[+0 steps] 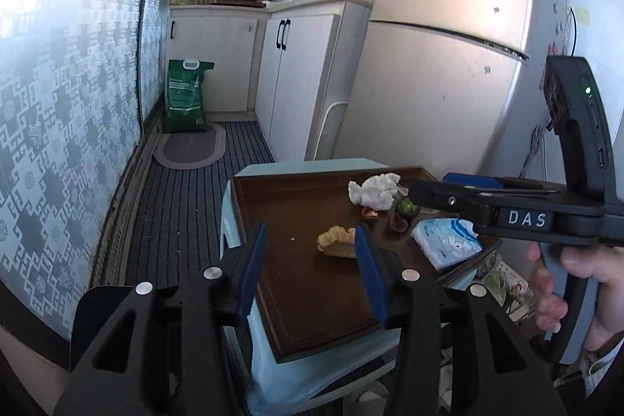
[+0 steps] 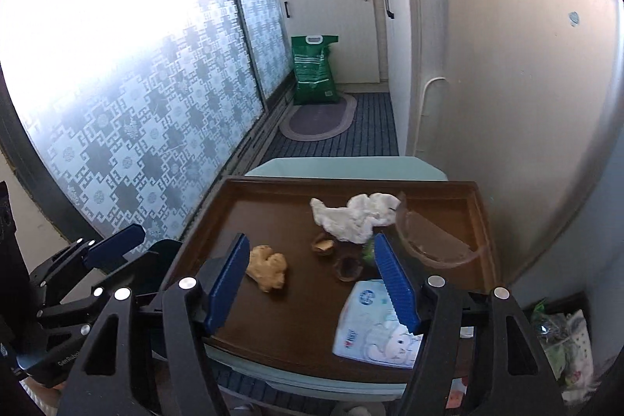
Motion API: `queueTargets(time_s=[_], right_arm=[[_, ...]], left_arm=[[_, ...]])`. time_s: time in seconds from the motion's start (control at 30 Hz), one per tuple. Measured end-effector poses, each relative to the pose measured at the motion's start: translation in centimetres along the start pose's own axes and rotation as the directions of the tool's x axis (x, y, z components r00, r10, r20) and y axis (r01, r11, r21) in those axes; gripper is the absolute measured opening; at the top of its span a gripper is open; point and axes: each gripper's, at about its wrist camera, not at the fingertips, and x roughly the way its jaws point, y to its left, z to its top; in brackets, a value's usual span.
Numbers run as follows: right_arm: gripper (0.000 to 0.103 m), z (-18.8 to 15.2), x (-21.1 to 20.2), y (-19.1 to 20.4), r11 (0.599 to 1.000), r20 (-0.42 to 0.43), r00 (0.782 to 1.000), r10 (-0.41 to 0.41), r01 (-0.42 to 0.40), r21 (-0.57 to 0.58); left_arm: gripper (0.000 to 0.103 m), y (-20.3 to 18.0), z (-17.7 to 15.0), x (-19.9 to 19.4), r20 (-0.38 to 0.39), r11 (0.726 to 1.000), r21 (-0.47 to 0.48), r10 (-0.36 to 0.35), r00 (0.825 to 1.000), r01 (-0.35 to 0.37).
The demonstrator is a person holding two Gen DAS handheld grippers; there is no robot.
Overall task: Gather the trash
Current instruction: 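Move both tools back to the tray toward the ginger-like piece, then grasp the ginger-like piece with the left tool while the right tool grasps the rabbit-print wipes pack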
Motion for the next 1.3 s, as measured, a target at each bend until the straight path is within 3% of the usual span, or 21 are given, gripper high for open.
queueTargets(time_s=[0.07,0.23,0.5,0.73,0.8,0.93,1.13,1.3], right_arm=[[0.067,-0.3,-0.5,-1.2,1.0,0.003,1.0,-0.016,0.016,0.012],[0.067,-1.0,-1.4,-4.0,0.998,0.008,0.999,-0.047,0.046,0.051],[0.067,-1.9,-2.8,-8.2,0.991,0.021,0.997,-0.078,0.075,0.113],[0.067,-2.3,-3.4,-10.7,0.987,0.025,0.996,-0.082,0.077,0.143],[0.067,-2.4,-3.5,-10.9,0.987,0.023,0.997,-0.075,0.071,0.143],[0.067,-2.4,-3.4,-10.3,0.992,0.016,0.997,-0.075,0.073,0.105],[0.061,-2.1,-2.9,-7.5,0.988,-0.01,0.996,-0.088,0.086,-0.125],[0.058,-2.0,-2.4,-6.9,0.997,-0.079,0.997,-0.026,0.02,-0.073]], left_arm=[[0.056,-0.6,-0.2,1.3,-0.027,1.0,0.016,-0.001,1.0,0.002],[0.058,-1.8,-0.4,3.9,-0.086,0.998,0.057,0.012,0.996,-0.007],[0.058,-2.7,-0.2,5.6,-0.114,0.995,0.083,0.058,0.992,-0.049],[0.057,-3.1,-0.1,6.9,-0.141,0.994,0.097,0.057,0.988,-0.043],[0.052,-3.2,-0.1,7.3,-0.147,0.995,0.096,0.053,0.988,-0.039],[0.051,-3.6,-0.1,7.6,-0.141,0.992,0.109,0.071,0.987,-0.056],[0.05,-3.0,0.1,7.0,-0.127,0.997,0.071,0.048,0.991,-0.039],[0.05,-1.9,0.6,6.0,-0.089,0.999,0.02,0.027,0.996,-0.025]])
